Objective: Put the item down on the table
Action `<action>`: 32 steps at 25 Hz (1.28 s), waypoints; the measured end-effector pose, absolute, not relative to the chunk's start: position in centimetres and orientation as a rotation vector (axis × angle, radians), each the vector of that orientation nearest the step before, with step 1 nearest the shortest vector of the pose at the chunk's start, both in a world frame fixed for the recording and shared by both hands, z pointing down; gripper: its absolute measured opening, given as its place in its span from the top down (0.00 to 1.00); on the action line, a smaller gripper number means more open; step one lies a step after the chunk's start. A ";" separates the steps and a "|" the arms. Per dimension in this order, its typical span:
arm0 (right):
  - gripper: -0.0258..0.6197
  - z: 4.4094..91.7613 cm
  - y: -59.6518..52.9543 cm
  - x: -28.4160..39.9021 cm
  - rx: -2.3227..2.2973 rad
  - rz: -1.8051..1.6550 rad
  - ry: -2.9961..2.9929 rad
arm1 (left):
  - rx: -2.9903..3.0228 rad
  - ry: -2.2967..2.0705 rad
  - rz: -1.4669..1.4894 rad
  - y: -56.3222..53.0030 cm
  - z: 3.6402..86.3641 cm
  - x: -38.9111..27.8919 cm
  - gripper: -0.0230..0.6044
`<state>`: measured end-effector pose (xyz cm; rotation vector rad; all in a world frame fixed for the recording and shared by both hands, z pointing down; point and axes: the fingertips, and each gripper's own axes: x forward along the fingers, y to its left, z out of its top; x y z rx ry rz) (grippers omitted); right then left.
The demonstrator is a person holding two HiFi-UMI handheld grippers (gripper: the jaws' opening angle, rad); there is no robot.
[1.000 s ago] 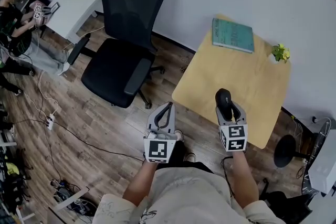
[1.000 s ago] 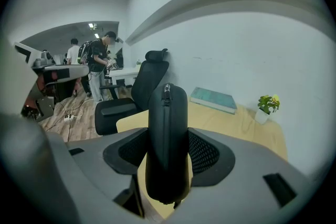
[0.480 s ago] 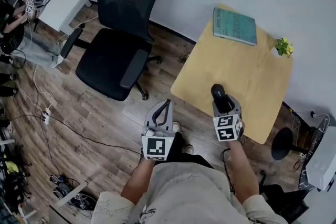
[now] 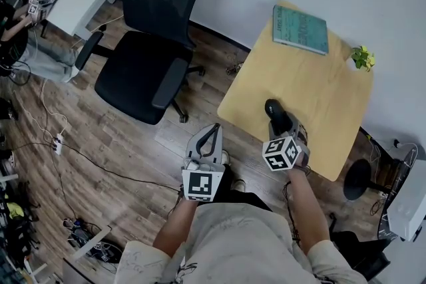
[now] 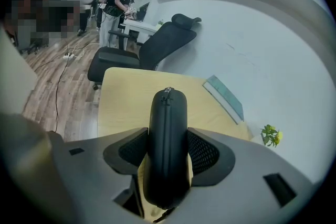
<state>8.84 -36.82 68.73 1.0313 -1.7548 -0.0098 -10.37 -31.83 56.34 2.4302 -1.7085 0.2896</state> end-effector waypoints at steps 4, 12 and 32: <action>0.58 69.4 -36.8 8.2 0.979 -0.076 -1.709 | 2.432 -1.694 0.296 -31.7 56.6 -10.2 0.95; 0.57 69.8 -36.4 7.9 0.934 -0.068 -1.671 | 2.417 -1.692 0.298 -31.2 56.9 -10.1 0.95; 0.45 68.6 -33.8 5.8 0.937 0.096 -1.828 | 2.420 -1.719 0.316 -29.5 56.1 -10.0 0.95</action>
